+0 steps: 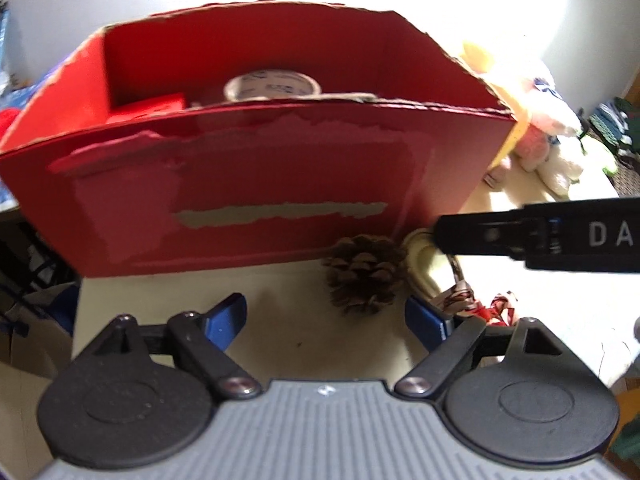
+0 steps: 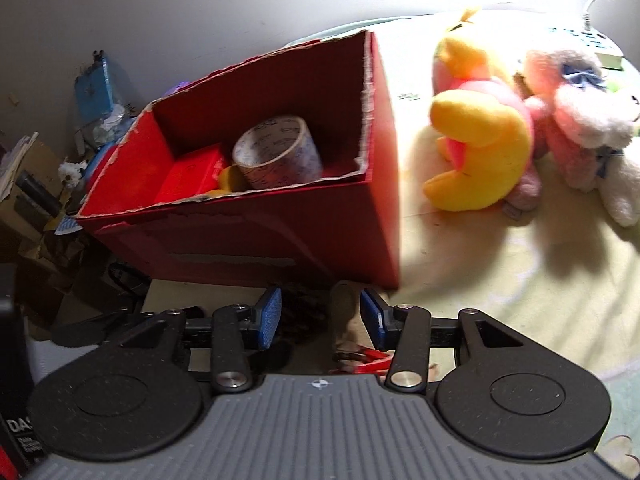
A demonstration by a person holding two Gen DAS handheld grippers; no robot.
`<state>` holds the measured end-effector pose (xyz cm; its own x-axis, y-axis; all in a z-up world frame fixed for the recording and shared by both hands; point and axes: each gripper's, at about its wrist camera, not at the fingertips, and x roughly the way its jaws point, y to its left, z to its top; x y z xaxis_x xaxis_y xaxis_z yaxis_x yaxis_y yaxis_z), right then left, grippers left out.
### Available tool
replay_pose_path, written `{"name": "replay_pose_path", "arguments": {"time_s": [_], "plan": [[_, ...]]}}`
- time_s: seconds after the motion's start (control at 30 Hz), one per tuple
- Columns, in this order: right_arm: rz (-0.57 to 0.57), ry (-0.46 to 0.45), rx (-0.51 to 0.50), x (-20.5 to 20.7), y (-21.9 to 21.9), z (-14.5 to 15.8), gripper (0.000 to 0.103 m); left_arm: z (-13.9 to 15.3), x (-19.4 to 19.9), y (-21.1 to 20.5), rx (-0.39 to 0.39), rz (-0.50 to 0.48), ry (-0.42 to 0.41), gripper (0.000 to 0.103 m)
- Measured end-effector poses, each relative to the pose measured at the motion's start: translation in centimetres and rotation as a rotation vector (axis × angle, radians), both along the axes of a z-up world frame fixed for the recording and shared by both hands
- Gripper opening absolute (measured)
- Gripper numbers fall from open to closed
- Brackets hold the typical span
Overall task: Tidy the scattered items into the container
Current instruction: 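Move the right gripper down toward the brown pine cone beside the box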
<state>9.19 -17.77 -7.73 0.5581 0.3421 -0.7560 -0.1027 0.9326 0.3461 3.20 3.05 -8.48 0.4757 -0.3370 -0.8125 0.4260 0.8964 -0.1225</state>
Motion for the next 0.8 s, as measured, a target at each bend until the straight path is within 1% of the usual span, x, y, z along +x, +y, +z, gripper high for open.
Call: {"name": "replay_pose_path", "arguments": {"time_s": [0.07,0.1,0.13,0.2,0.33,0.43,0.53,0.67,0.8], "plan": [[0.011,0.001,0.000,0.3,0.5,-0.3,0.048,-0.3,0.2,-0.3,0.004,-0.034,-0.001,0.076],[0.014,0.003,-0.005,0.5,0.7,-0.4,0.048,-0.5,0.3,-0.5,0.011,-0.048,0.002,0.067],[0.015,0.006,-0.008,0.8,0.9,-0.6,0.048,-0.7,0.5,-0.7,0.014,-0.061,0.010,0.060],[0.017,0.013,-0.010,1.2,1.2,-0.8,0.047,-1.1,0.9,-0.7,0.006,-0.082,0.029,0.053],[0.034,0.026,-0.016,1.9,1.9,-1.3,0.044,-1.3,1.7,-0.4,-0.029,-0.095,0.046,0.051],[0.044,0.046,-0.020,2.4,2.4,-1.8,0.043,-1.4,2.1,-0.4,-0.041,-0.112,0.041,0.050],[0.058,0.063,-0.010,2.8,2.8,-2.2,0.041,-1.8,2.4,-0.4,-0.041,-0.138,0.046,0.050],[0.088,0.061,-0.014,3.0,3.6,-2.3,0.041,-2.4,3.2,-0.8,-0.032,-0.153,0.059,0.048],[0.096,0.061,-0.024,3.0,3.7,-2.3,0.042,-2.3,3.2,-0.8,-0.033,-0.169,0.056,0.047]]}}
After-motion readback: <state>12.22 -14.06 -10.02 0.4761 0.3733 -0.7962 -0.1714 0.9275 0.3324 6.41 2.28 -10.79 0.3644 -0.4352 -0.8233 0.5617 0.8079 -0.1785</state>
